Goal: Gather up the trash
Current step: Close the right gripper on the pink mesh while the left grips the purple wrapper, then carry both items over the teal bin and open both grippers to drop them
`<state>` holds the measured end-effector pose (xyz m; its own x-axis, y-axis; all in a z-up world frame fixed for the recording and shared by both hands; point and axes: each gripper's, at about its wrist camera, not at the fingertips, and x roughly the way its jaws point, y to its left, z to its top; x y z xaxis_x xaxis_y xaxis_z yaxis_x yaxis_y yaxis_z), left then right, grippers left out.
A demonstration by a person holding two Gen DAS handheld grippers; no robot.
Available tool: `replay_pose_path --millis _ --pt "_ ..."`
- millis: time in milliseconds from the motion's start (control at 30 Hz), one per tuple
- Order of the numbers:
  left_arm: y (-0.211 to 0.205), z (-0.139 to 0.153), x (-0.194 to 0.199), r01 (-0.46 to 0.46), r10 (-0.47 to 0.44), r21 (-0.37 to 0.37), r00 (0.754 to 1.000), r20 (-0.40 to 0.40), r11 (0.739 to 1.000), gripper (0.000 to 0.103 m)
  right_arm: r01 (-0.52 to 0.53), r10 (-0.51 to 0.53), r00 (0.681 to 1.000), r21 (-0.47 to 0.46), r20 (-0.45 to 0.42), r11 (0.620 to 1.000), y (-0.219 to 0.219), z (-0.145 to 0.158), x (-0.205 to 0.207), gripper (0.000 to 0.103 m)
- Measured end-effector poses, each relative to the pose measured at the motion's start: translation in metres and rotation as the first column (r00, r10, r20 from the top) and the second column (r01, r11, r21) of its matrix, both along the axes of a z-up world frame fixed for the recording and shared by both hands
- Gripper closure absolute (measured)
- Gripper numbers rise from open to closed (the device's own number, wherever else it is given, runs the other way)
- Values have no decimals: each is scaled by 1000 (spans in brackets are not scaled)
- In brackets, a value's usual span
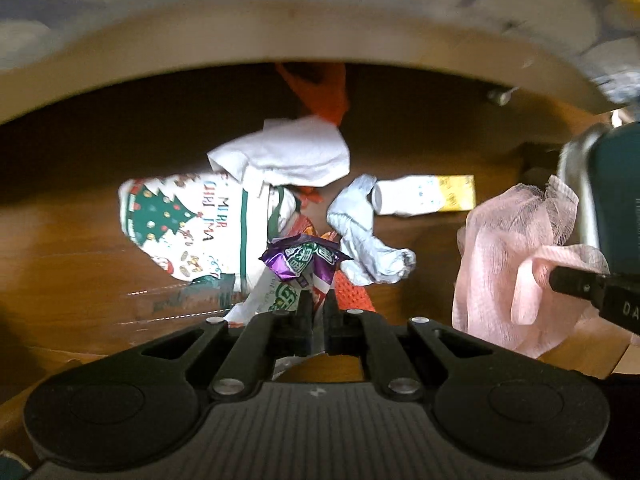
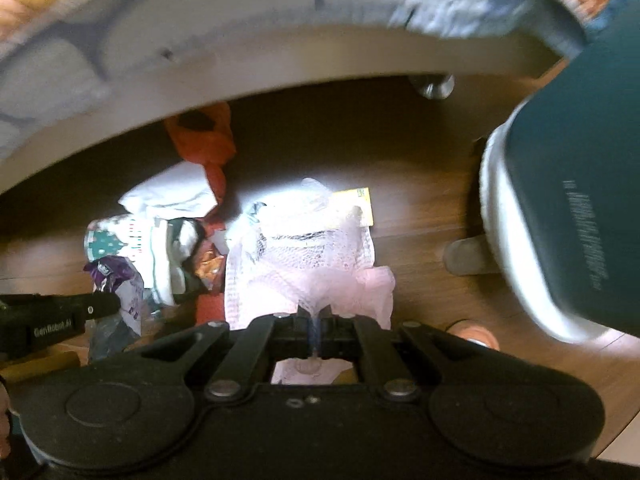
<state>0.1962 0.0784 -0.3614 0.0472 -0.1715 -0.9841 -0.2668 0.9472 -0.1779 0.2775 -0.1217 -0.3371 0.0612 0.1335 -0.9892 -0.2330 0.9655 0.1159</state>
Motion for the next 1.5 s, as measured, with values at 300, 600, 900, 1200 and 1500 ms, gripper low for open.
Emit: replay_pose_path --millis 300,600,900,1200,1500 --pt "-14 107 -29 -10 6 22 981 192 1000 98 -140 114 958 81 265 987 -16 123 -41 101" --pt "-38 227 -32 18 -33 41 917 398 999 98 -240 161 846 94 508 966 -62 245 -73 101" --pt "-106 329 2 135 -127 26 818 561 990 98 -196 94 749 84 656 977 -139 321 -68 101" --pt "-206 395 55 313 -231 -13 727 647 950 98 -45 -15 719 68 695 997 -223 330 -52 101" --pt "-298 396 107 434 -263 -108 707 657 894 98 80 -120 756 92 643 993 -280 295 -29 101"
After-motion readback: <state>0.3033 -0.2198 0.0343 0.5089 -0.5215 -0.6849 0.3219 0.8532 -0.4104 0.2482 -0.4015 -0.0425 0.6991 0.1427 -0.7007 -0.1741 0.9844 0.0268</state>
